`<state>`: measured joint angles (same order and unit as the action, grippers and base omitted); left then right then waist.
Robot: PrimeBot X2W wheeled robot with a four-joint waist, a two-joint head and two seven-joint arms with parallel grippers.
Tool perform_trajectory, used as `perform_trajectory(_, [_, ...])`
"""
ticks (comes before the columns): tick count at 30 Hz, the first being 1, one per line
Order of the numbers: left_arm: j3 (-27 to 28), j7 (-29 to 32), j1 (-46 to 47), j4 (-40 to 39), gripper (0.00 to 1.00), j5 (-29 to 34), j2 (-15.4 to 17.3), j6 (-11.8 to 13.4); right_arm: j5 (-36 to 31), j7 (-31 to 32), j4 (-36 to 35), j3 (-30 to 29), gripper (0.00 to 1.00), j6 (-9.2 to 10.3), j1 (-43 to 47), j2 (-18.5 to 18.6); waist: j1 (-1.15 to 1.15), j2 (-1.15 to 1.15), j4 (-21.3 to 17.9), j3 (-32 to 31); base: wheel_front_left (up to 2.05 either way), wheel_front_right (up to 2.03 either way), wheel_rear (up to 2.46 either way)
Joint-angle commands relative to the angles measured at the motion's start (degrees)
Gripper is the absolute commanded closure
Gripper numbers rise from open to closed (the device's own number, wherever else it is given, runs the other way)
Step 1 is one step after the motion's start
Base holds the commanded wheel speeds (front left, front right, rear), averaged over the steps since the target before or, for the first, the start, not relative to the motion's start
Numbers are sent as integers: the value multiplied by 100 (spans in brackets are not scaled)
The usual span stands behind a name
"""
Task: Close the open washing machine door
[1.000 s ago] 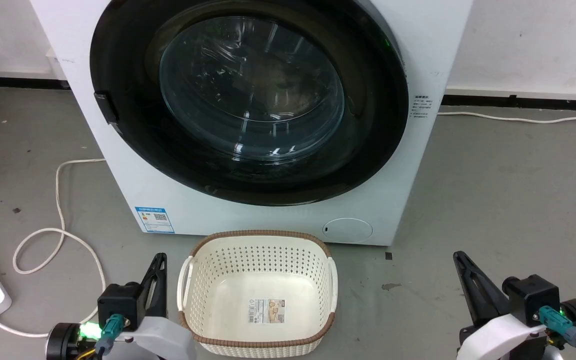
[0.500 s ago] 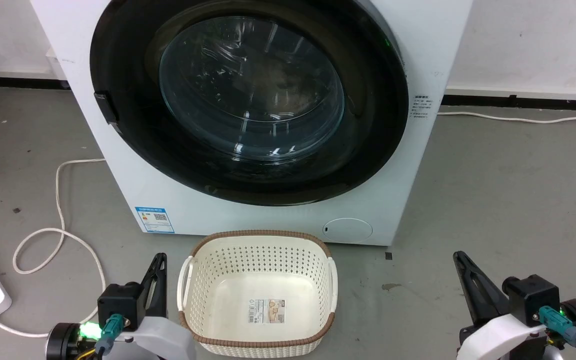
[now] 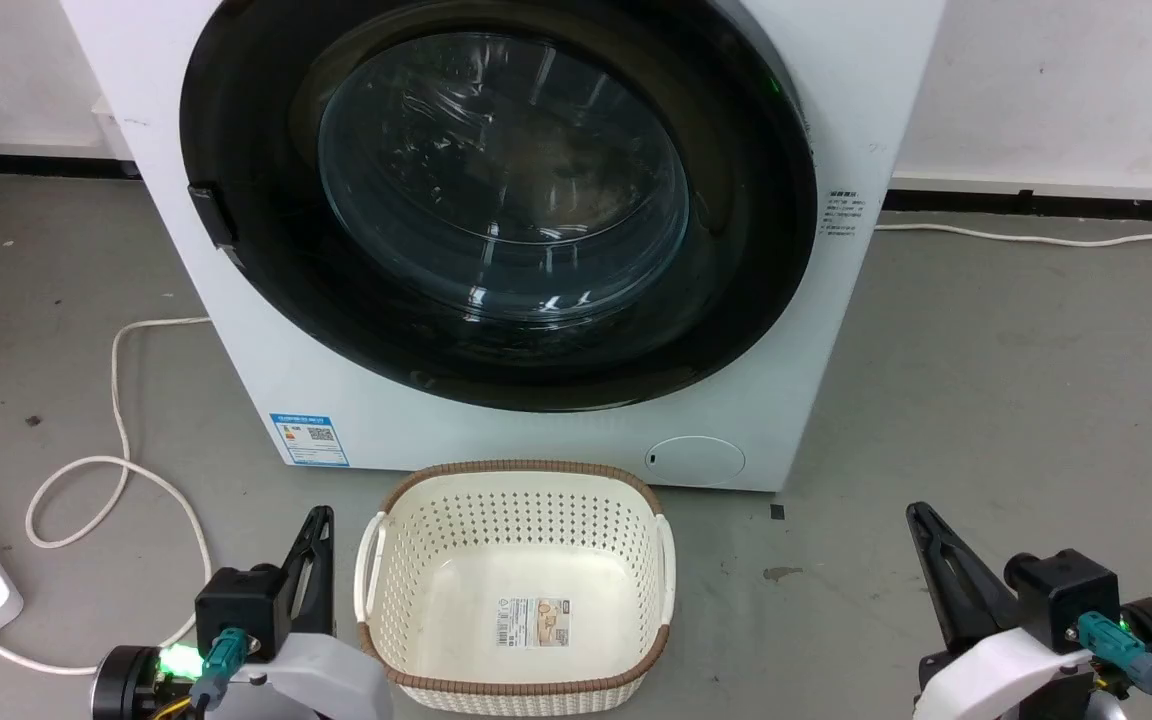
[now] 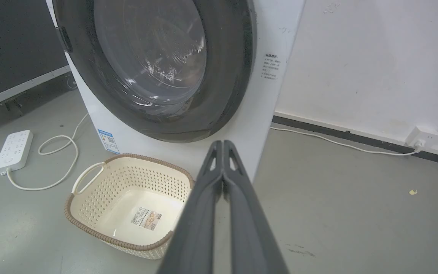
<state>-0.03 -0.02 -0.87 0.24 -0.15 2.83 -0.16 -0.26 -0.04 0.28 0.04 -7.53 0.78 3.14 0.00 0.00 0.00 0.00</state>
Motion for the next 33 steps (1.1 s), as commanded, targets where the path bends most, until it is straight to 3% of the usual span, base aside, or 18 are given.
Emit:
perform_trajectory(1, [3,2,87,-24,100,15,5,16,26,4,-28,-4,100,4,-78,-26,0,0,0,0,0,0,0])
perform_trajectory(33, [3,2,87,-24,100,15,5,16,26,4,-28,-4,100,4,-78,-26,0,0,0,0,0,0,0])
